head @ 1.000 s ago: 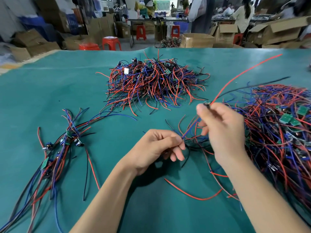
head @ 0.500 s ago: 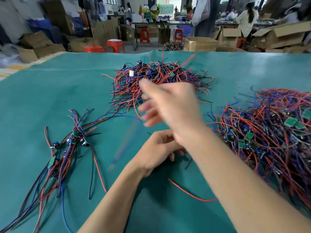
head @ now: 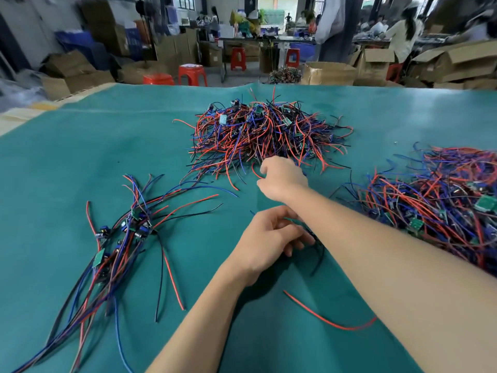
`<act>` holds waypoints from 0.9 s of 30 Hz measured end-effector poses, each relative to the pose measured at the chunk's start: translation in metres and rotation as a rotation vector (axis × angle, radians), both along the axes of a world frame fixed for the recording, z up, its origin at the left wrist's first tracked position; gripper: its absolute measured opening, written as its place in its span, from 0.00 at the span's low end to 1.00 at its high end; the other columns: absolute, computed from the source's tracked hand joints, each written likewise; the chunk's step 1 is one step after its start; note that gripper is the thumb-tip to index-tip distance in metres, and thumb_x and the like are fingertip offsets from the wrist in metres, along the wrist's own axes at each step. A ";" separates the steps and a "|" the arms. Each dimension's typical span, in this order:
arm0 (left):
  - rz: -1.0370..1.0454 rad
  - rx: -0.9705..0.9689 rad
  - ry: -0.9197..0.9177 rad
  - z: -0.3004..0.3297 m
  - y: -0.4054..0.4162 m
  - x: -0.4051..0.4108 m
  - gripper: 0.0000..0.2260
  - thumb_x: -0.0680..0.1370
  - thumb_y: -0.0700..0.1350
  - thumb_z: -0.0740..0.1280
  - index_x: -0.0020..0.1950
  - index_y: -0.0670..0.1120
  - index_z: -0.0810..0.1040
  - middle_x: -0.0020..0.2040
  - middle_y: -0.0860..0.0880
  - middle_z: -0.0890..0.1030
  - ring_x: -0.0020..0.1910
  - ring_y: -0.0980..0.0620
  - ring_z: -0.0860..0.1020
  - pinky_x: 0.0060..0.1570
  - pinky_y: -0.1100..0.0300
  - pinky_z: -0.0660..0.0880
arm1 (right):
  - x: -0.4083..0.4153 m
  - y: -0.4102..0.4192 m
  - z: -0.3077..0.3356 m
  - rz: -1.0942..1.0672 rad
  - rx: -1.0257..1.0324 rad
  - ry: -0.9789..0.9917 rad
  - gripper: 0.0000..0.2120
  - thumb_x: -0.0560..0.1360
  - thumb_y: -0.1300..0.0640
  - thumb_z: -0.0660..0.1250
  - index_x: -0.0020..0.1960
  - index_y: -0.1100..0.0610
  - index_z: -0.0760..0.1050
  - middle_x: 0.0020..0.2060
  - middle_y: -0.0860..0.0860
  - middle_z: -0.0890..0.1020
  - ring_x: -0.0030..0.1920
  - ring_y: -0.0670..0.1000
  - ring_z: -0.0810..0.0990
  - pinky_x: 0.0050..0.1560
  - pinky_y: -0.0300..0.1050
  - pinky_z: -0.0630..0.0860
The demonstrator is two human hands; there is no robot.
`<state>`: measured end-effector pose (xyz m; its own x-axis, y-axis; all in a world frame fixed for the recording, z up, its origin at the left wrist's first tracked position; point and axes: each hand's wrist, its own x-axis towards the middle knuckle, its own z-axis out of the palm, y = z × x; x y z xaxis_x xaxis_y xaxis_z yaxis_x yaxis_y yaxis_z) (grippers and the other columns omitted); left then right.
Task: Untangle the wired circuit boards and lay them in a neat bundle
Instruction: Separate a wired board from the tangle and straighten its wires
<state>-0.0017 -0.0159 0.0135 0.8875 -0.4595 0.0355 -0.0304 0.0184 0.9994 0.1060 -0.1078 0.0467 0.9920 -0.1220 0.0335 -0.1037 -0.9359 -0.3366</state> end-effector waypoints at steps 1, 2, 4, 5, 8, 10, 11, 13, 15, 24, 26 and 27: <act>0.005 -0.004 0.005 0.000 0.000 0.000 0.08 0.78 0.32 0.62 0.55 0.35 0.78 0.40 0.45 0.85 0.35 0.52 0.75 0.32 0.64 0.71 | 0.004 0.000 -0.004 -0.027 0.009 -0.032 0.12 0.77 0.55 0.69 0.60 0.52 0.79 0.62 0.55 0.79 0.59 0.61 0.80 0.50 0.48 0.72; 0.013 -0.007 0.013 0.000 0.001 0.000 0.08 0.78 0.31 0.62 0.55 0.35 0.78 0.40 0.45 0.84 0.35 0.52 0.75 0.33 0.65 0.71 | 0.007 0.002 -0.005 -0.046 0.012 -0.032 0.10 0.77 0.55 0.69 0.58 0.54 0.79 0.61 0.55 0.79 0.59 0.61 0.79 0.49 0.49 0.71; 0.032 -0.015 0.035 0.000 0.001 0.002 0.09 0.78 0.31 0.62 0.56 0.35 0.79 0.39 0.46 0.84 0.35 0.52 0.75 0.33 0.65 0.72 | 0.011 0.004 -0.003 -0.063 0.014 0.022 0.06 0.78 0.56 0.67 0.52 0.57 0.74 0.55 0.55 0.78 0.54 0.61 0.78 0.48 0.50 0.71; 0.038 -0.022 0.044 0.000 0.001 0.002 0.09 0.78 0.32 0.62 0.56 0.36 0.79 0.39 0.46 0.84 0.34 0.53 0.75 0.33 0.65 0.72 | 0.012 0.005 0.000 -0.052 0.006 0.058 0.05 0.78 0.58 0.65 0.50 0.58 0.71 0.52 0.55 0.75 0.53 0.62 0.77 0.47 0.51 0.71; 0.046 -0.049 0.072 0.002 0.002 0.002 0.08 0.79 0.32 0.63 0.54 0.38 0.79 0.40 0.43 0.85 0.33 0.54 0.76 0.33 0.65 0.72 | 0.013 0.000 0.008 0.007 0.015 0.144 0.07 0.77 0.60 0.62 0.43 0.60 0.66 0.46 0.57 0.74 0.42 0.59 0.76 0.39 0.46 0.71; 0.082 -0.068 0.096 0.002 0.001 0.002 0.08 0.78 0.31 0.62 0.54 0.37 0.79 0.41 0.42 0.84 0.34 0.54 0.76 0.33 0.66 0.73 | 0.007 -0.011 0.012 -0.005 0.142 0.169 0.10 0.78 0.59 0.62 0.40 0.59 0.66 0.40 0.58 0.76 0.29 0.53 0.71 0.25 0.37 0.66; 0.115 -0.080 0.109 0.002 0.000 0.002 0.09 0.78 0.30 0.61 0.54 0.36 0.78 0.43 0.42 0.83 0.34 0.54 0.76 0.33 0.66 0.73 | 0.000 -0.019 0.015 -0.026 0.205 0.182 0.11 0.79 0.58 0.63 0.40 0.59 0.67 0.38 0.59 0.77 0.26 0.52 0.69 0.22 0.33 0.63; 0.189 -0.126 0.143 0.002 -0.001 0.004 0.09 0.78 0.29 0.59 0.54 0.36 0.77 0.44 0.42 0.81 0.33 0.54 0.77 0.32 0.66 0.74 | -0.018 -0.037 0.021 -0.034 0.301 0.220 0.11 0.79 0.56 0.66 0.42 0.61 0.72 0.36 0.58 0.78 0.25 0.51 0.68 0.22 0.31 0.60; 0.244 -0.214 0.212 0.004 -0.003 0.006 0.08 0.81 0.32 0.58 0.55 0.38 0.76 0.44 0.42 0.81 0.33 0.54 0.79 0.32 0.65 0.76 | -0.044 -0.052 0.027 0.018 0.450 0.240 0.10 0.78 0.56 0.69 0.45 0.64 0.78 0.38 0.57 0.79 0.30 0.53 0.71 0.24 0.34 0.60; 0.228 -0.326 0.291 0.007 -0.002 0.005 0.11 0.85 0.42 0.58 0.53 0.36 0.76 0.36 0.44 0.83 0.29 0.52 0.79 0.31 0.63 0.75 | -0.154 -0.062 0.035 0.492 0.714 0.480 0.06 0.76 0.61 0.73 0.41 0.53 0.81 0.31 0.48 0.80 0.25 0.43 0.68 0.24 0.34 0.61; 0.212 -0.287 0.267 0.006 -0.001 0.004 0.11 0.84 0.40 0.58 0.54 0.36 0.77 0.35 0.45 0.82 0.28 0.53 0.78 0.30 0.65 0.73 | -0.159 -0.066 0.031 0.519 0.764 0.496 0.06 0.77 0.64 0.73 0.42 0.56 0.81 0.32 0.50 0.80 0.25 0.42 0.68 0.25 0.32 0.63; 0.204 -0.278 0.256 0.006 0.000 0.004 0.10 0.84 0.40 0.59 0.53 0.36 0.78 0.35 0.46 0.82 0.28 0.54 0.77 0.29 0.65 0.72 | -0.161 -0.068 0.029 0.525 0.794 0.502 0.05 0.77 0.63 0.73 0.43 0.56 0.81 0.34 0.50 0.81 0.25 0.42 0.68 0.24 0.32 0.63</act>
<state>0.0026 -0.0162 0.0196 0.9556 -0.2772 -0.0999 0.1867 0.3070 0.9332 -0.0553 -0.1755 0.0762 0.8048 0.5159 -0.2936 -0.0483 -0.4361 -0.8986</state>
